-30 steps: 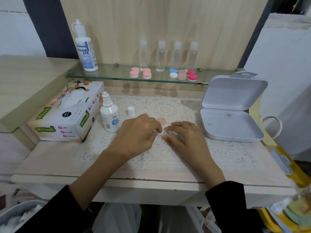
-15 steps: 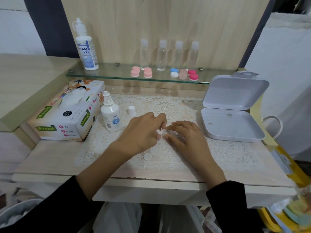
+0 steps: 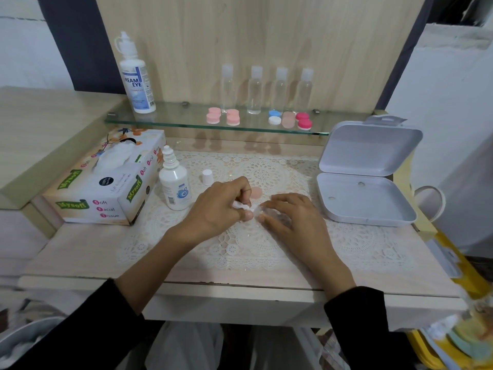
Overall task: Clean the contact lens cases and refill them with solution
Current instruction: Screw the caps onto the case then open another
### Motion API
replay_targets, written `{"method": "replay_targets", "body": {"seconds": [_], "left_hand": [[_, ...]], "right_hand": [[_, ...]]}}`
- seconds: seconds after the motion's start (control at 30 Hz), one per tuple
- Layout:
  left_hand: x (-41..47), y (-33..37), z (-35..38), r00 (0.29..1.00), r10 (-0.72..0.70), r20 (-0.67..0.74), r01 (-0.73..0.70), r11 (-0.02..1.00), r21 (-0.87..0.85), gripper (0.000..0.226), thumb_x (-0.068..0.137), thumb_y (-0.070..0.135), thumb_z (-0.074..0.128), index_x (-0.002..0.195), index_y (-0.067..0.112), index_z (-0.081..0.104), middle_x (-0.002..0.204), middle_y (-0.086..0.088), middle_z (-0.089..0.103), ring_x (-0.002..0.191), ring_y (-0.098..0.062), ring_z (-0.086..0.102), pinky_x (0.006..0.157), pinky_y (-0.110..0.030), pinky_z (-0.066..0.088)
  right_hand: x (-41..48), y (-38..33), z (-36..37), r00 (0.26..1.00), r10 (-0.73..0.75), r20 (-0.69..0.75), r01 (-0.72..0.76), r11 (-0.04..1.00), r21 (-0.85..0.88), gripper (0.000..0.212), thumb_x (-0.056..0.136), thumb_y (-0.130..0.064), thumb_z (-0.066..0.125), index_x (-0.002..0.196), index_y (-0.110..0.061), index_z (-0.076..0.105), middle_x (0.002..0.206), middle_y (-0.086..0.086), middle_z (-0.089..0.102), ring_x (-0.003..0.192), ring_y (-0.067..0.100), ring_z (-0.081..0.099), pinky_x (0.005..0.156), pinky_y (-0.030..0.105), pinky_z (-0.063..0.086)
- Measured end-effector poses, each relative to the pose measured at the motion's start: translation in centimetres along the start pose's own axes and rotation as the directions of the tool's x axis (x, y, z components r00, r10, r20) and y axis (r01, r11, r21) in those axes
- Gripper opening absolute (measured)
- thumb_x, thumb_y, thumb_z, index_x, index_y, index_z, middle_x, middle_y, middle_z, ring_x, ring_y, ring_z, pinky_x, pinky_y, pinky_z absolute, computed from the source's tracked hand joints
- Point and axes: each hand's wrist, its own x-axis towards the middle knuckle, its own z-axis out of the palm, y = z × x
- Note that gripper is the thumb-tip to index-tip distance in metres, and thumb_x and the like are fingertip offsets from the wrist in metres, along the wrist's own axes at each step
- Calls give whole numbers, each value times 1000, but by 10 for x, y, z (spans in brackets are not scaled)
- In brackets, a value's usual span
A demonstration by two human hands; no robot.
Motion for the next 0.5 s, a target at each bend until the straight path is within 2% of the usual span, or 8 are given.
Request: {"method": "replay_targets", "body": {"seconds": [0.13,0.2,0.27,0.33,0.43,0.5], "left_hand": [[1,-3,0,999,-40,-5,40,993,-108,28,71,11,79,76,19,52,81,1,65,83,-16,62,79,-46,51],[1,-6,1,998,-67,-6,64,982,-179,27,72,9,79,75,18,53,80,5,66,80,-7,62,77,-35,52],[1,-8,1,995,-100,-19,91,958,-273,26,75,10,78,74,19,54,78,9,67,76,3,61,73,-18,50],[1,-9,1,988,-136,-67,106,936,-335,21,77,11,76,76,20,57,80,11,68,79,5,62,70,-10,47],[0,-9,0,990,-100,-98,66,951,-302,12,80,9,73,87,15,65,89,3,70,84,-2,64,68,-7,46],[2,-7,-3,996,-52,-69,34,970,-241,12,82,9,70,93,15,67,90,3,71,85,0,64,72,-6,44]], "right_hand": [[-2,1,-1,1000,2,-10,-2,1000,14,40,82,-55,52,110,-32,71,124,-11,61,120,11,46,100,37,39],[-2,1,0,1000,-2,-19,2,1000,13,39,82,-55,53,109,-33,71,123,-11,62,119,11,47,99,37,40],[-1,1,0,1000,-4,-24,4,1000,16,39,82,-55,54,109,-33,71,122,-11,62,119,12,47,99,37,40],[0,1,1,1000,-5,-25,6,1000,23,39,82,-55,54,109,-33,71,122,-11,62,119,12,47,100,37,39],[0,1,0,1000,-9,-18,9,1000,17,39,82,-55,53,109,-33,71,123,-12,62,120,11,46,100,35,38],[-1,1,0,1000,-9,-16,9,1000,15,39,82,-55,53,109,-33,71,123,-12,61,120,10,46,100,34,38]]}}
